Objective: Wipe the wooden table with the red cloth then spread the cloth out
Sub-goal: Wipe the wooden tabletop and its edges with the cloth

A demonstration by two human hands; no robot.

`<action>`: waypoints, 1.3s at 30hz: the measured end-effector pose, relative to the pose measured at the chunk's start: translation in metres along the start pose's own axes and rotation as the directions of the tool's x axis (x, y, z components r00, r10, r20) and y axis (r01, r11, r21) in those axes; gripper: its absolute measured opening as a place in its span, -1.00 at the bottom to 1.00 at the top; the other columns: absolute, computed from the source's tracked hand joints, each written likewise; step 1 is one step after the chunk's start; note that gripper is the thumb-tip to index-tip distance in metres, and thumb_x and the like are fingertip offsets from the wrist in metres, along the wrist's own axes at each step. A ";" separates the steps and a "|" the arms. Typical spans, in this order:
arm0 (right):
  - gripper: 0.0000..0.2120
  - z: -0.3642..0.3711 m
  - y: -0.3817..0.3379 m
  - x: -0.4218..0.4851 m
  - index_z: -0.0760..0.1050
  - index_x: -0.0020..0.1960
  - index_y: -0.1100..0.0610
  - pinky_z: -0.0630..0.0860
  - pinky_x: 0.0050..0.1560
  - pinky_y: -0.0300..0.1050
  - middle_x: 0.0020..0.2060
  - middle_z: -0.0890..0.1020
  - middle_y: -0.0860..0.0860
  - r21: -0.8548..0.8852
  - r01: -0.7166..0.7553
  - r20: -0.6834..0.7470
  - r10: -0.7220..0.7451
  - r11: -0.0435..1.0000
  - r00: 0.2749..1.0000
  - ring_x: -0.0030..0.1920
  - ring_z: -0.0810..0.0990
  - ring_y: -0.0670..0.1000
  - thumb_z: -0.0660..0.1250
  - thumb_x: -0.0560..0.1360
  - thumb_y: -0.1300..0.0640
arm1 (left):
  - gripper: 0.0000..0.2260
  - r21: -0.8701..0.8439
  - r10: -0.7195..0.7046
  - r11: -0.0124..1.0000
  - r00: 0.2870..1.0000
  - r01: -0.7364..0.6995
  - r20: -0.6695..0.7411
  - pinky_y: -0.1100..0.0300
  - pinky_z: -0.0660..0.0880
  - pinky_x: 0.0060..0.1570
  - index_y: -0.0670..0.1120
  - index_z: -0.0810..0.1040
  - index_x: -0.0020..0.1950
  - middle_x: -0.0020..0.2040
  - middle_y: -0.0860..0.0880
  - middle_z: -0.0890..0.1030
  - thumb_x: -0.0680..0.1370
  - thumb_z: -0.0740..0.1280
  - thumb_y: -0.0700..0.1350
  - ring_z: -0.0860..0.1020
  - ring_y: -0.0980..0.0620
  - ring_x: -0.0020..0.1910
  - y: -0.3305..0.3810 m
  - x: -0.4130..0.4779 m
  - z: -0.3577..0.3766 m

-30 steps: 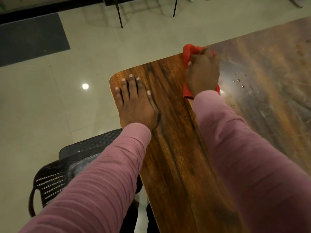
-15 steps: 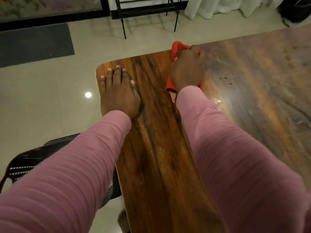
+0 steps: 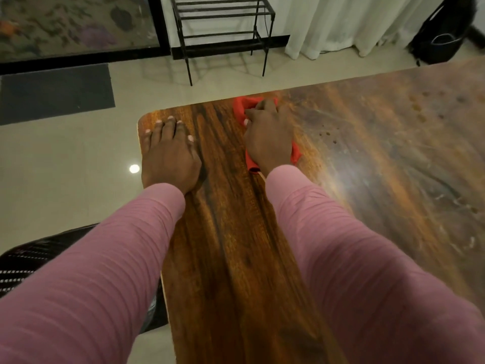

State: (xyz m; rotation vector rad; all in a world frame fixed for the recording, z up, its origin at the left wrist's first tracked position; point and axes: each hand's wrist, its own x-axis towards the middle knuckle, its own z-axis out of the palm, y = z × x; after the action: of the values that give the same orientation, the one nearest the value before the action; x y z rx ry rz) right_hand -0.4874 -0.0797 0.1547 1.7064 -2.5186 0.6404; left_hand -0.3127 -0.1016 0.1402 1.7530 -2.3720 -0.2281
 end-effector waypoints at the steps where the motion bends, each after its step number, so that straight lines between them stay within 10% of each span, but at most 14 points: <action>1: -0.77 0.001 0.000 0.000 0.61 0.10 0.08 0.35 0.01 -0.08 0.10 0.50 0.02 0.002 -0.001 -0.011 0.001 1.000 1.000 0.13 0.38 0.10 0.21 0.54 0.15 | -0.55 0.009 -0.008 1.000 1.000 0.008 0.006 -0.02 -0.07 0.50 -0.16 0.20 0.52 0.54 -0.12 0.18 0.66 -0.05 -0.02 0.10 -0.13 0.52 0.001 0.000 0.001; 10: -0.77 -0.006 0.004 0.006 0.60 0.10 0.07 0.36 0.07 -0.05 0.13 0.49 0.03 0.062 0.012 0.024 -0.014 0.998 1.000 0.15 0.38 0.11 0.21 0.53 0.15 | -0.54 0.071 -0.093 0.993 0.991 0.100 -0.094 -0.10 0.00 0.48 -0.13 0.30 0.46 0.47 -0.13 0.33 0.63 -0.06 0.01 0.22 -0.16 0.46 0.055 0.005 -0.003; 15: -0.81 -0.043 0.044 0.040 0.60 0.09 0.09 0.34 -0.22 -0.50 -0.05 0.60 -0.03 0.533 -0.353 0.024 0.403 0.769 0.915 -0.17 0.54 -0.13 0.24 0.57 0.11 | -0.57 -0.043 -0.060 0.997 0.994 0.056 -0.089 -0.03 0.00 0.48 -0.13 0.26 0.49 0.50 -0.11 0.28 0.65 0.00 -0.03 0.18 -0.11 0.49 0.109 0.016 0.009; 28: -0.77 -0.009 0.041 0.037 0.62 0.05 0.06 0.42 0.17 0.08 0.14 0.49 0.03 0.079 0.186 0.106 -0.194 0.979 0.975 0.21 0.36 0.15 0.22 0.51 0.10 | -0.57 -0.014 -0.105 0.994 0.991 0.104 -0.078 0.02 -0.05 0.49 -0.17 0.21 0.51 0.51 -0.16 0.23 0.66 -0.01 -0.06 0.14 -0.15 0.51 0.111 0.034 0.030; 35: -0.81 -0.025 0.111 0.082 0.59 0.05 0.15 0.41 0.19 0.10 0.16 0.48 0.11 -0.026 -0.242 -0.022 0.241 0.970 0.970 0.20 0.41 0.18 0.26 0.50 0.17 | -0.57 -0.042 -0.048 0.998 0.996 0.045 -0.076 0.00 -0.04 0.51 -0.21 0.22 0.50 0.50 -0.18 0.24 0.66 0.00 -0.07 0.13 -0.16 0.50 0.112 0.030 0.025; 39: -0.82 -0.016 0.085 0.075 0.60 0.03 0.14 0.38 0.13 0.04 0.15 0.49 0.09 0.041 -0.209 -0.034 0.211 0.977 0.977 0.19 0.39 0.17 0.29 0.48 0.16 | -0.57 -0.043 -0.041 0.998 0.997 0.038 -0.061 -0.02 -0.04 0.51 -0.22 0.21 0.50 0.49 -0.18 0.25 0.66 0.00 -0.08 0.13 -0.16 0.50 0.114 0.031 0.027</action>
State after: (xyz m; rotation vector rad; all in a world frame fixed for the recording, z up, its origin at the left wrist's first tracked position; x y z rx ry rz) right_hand -0.5969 -0.1132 0.1613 1.4342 -2.6992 0.7290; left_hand -0.4338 -0.0976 0.1423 1.7630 -2.2749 -0.2238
